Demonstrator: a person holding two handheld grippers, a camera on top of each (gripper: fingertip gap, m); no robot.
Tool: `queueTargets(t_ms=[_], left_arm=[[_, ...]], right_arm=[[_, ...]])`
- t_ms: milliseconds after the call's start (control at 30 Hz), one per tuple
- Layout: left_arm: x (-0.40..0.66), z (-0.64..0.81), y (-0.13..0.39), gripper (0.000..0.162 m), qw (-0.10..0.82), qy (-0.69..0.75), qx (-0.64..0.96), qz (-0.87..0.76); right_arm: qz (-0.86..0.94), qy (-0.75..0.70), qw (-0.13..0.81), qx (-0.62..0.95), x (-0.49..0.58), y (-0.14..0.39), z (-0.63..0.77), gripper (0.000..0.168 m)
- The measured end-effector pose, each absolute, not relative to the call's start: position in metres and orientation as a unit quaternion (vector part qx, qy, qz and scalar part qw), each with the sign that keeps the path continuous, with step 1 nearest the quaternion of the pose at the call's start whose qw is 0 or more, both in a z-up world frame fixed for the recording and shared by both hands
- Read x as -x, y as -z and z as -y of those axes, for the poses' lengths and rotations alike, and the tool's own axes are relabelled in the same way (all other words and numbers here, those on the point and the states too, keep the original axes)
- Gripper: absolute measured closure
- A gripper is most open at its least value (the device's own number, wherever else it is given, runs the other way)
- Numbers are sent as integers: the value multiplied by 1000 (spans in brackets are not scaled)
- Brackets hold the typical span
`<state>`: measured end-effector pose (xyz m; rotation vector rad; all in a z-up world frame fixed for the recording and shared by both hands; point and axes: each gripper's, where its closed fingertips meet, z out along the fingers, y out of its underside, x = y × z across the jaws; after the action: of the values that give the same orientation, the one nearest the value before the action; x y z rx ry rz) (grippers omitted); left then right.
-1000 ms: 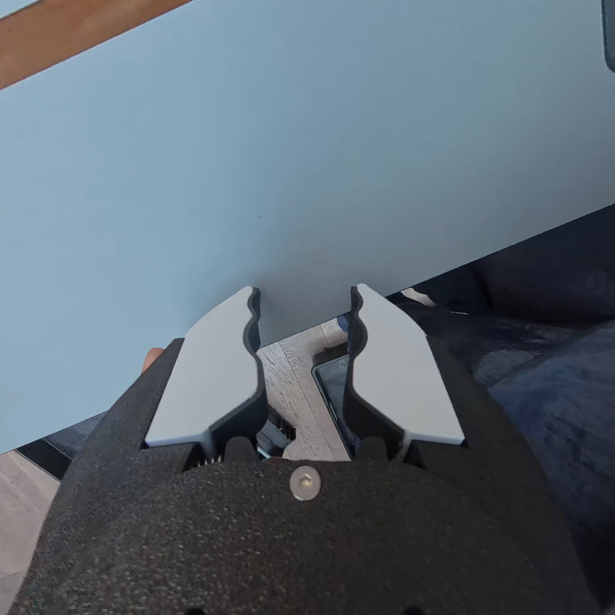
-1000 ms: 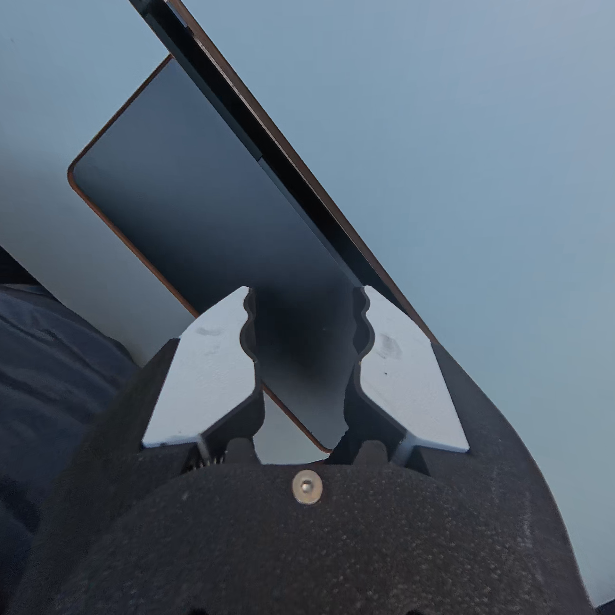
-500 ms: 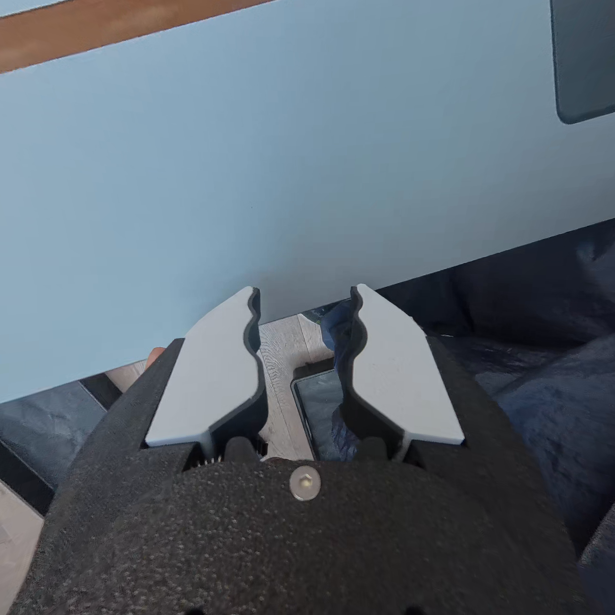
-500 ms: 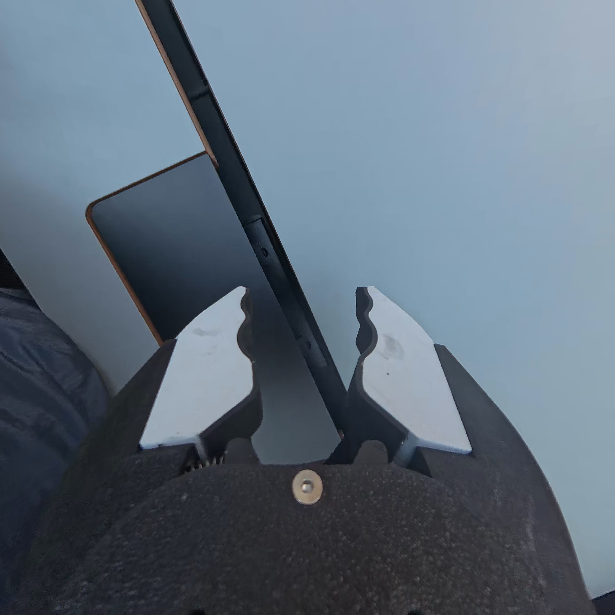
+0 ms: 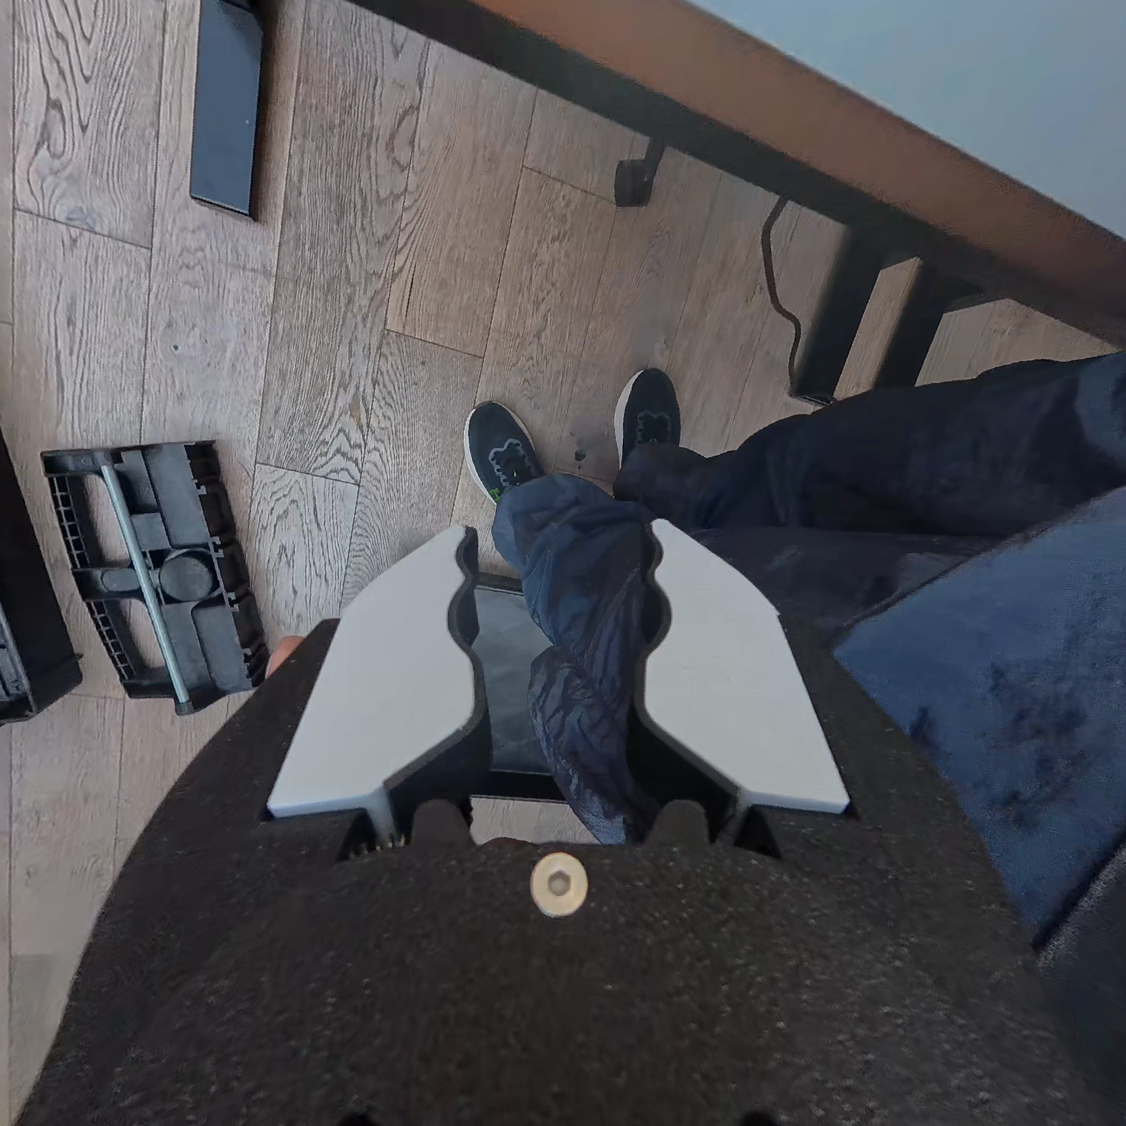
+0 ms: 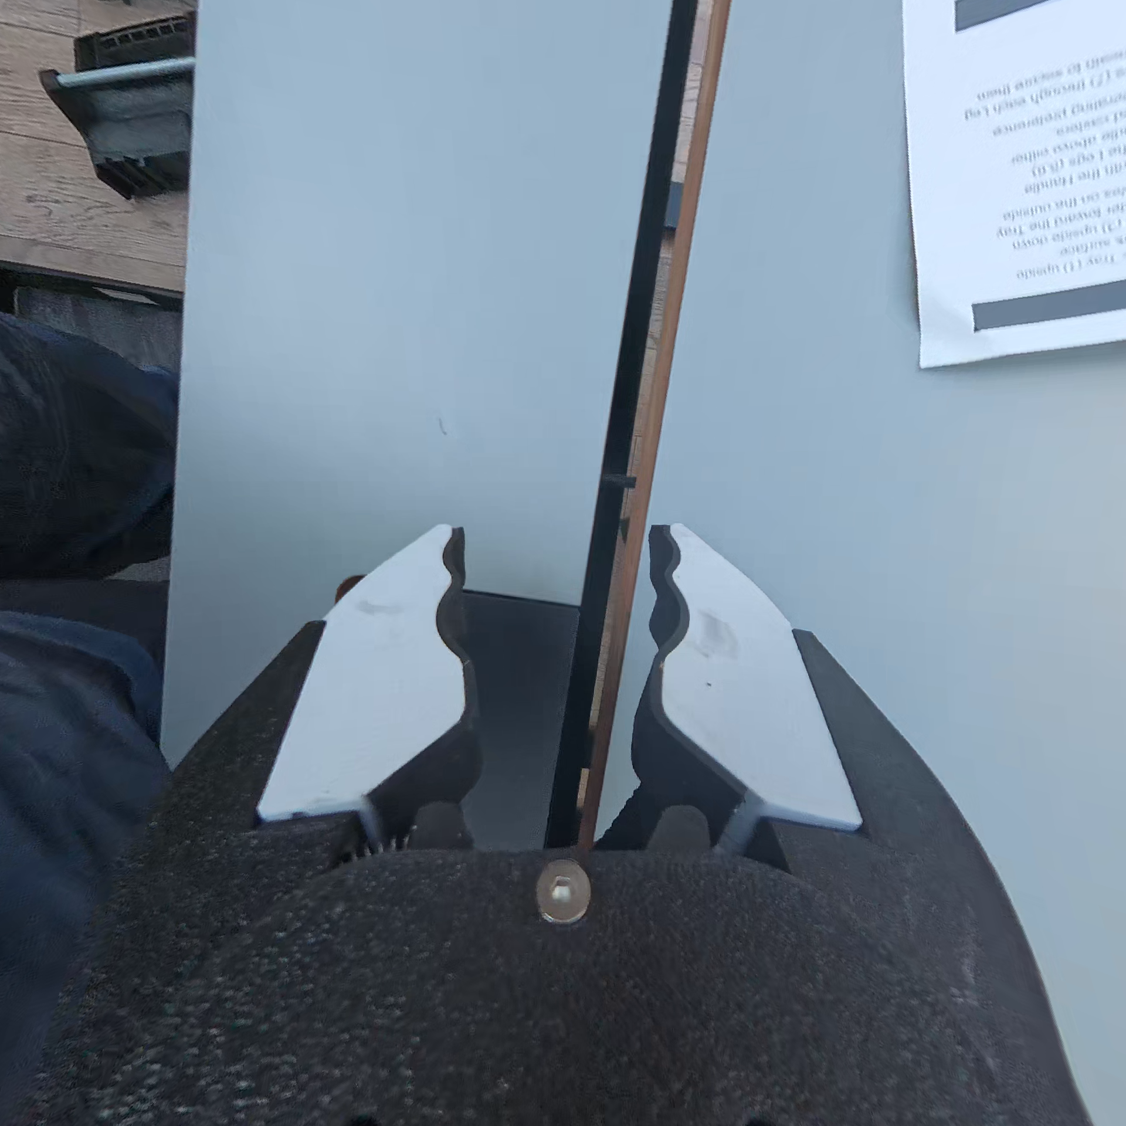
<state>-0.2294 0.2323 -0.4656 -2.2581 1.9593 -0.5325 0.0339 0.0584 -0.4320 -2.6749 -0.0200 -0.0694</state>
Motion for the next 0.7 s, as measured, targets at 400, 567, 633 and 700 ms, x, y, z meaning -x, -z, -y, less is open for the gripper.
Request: queueTargets(t_ms=[400, 567, 633, 700], left_arm=[[255, -204, 459, 110, 67, 138, 738, -657], [252, -215, 462, 110, 69, 132, 739, -657], [246, -219, 462, 110, 72, 138, 735, -660], [242, -222, 464, 110, 66, 139, 728, -668]], right_arm=[[39, 12, 206, 978, 12, 462, -69, 112], [15, 11, 184, 983, 12, 469, -43, 110], [-8, 9, 190, 982, 12, 464, -38, 110], [-28, 10, 189, 982, 14, 463, -31, 110]])
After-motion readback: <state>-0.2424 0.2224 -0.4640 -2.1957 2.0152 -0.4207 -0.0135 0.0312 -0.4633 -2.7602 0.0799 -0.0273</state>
